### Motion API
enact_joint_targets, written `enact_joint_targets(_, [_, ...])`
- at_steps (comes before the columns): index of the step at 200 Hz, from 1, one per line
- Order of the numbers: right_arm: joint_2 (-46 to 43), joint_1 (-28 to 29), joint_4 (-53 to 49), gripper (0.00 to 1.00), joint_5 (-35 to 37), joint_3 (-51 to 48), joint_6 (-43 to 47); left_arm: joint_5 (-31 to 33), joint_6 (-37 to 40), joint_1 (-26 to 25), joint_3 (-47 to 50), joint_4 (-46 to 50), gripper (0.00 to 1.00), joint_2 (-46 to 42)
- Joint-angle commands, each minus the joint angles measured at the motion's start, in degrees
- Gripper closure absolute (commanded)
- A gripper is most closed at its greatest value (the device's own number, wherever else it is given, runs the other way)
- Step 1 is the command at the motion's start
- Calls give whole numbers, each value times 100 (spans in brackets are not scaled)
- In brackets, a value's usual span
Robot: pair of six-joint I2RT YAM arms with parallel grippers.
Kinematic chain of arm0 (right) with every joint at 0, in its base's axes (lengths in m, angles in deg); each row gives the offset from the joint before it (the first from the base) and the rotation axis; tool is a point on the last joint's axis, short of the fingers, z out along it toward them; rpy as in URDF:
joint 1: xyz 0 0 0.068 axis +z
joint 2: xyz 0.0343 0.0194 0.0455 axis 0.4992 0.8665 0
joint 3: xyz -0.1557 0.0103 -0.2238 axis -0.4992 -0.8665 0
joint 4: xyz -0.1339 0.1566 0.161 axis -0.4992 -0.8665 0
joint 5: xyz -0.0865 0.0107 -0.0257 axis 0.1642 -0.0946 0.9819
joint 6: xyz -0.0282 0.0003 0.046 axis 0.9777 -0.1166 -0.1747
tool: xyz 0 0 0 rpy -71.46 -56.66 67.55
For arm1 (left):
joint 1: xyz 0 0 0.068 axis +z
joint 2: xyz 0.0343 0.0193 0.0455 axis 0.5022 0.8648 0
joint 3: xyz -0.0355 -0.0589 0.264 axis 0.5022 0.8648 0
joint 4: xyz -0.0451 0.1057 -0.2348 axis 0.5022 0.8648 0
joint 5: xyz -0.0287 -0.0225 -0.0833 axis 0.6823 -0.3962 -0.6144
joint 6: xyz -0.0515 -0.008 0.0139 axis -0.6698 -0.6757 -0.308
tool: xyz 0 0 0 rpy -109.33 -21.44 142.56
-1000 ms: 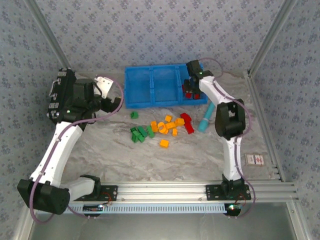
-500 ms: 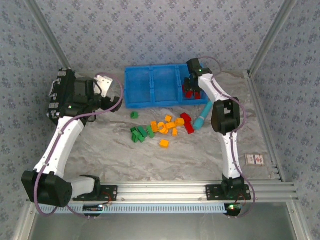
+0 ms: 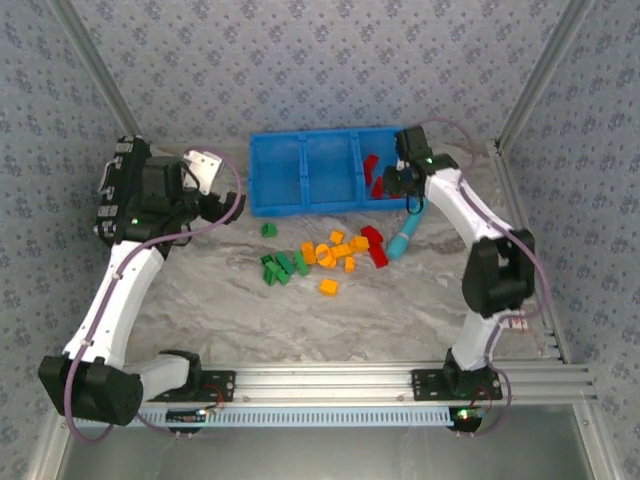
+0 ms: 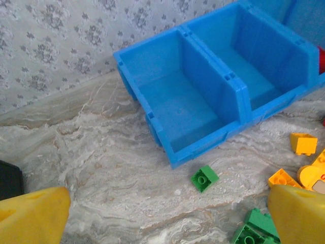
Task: Sort the legos into containers by color
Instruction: Place the lego in the container, then pick up the lego from the center of the table.
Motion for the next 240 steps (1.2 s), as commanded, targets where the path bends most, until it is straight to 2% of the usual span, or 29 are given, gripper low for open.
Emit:
enact_joint_targets(1, [-765, 179, 168, 56, -94, -944, -156, -189, -120, -19, -12, -179, 0, -244])
enact_joint_targets(36, [-1755, 637, 562, 51, -367, -2312, 75, -197, -129, -105, -11, -181, 0, -403])
enact_joint_targets(65, [-1927, 1000, 539, 46, -144, -2595, 633, -193, -133, -150, -11, -170, 0, -468])
enact_joint_targets(106, [-1560, 1071, 554, 44, -288, -2510, 966, -100, -86, -222, 50, -177, 0, -633])
enact_joint_targets(160, [-621, 1192, 476, 42, -258, -2185, 1189, 17, -24, -242, 69, -160, 0, -689])
enact_joint_targets(240, [201, 1290, 277, 41, 252, -1837, 1288, 88, 29, -239, 69, -124, 0, -671])
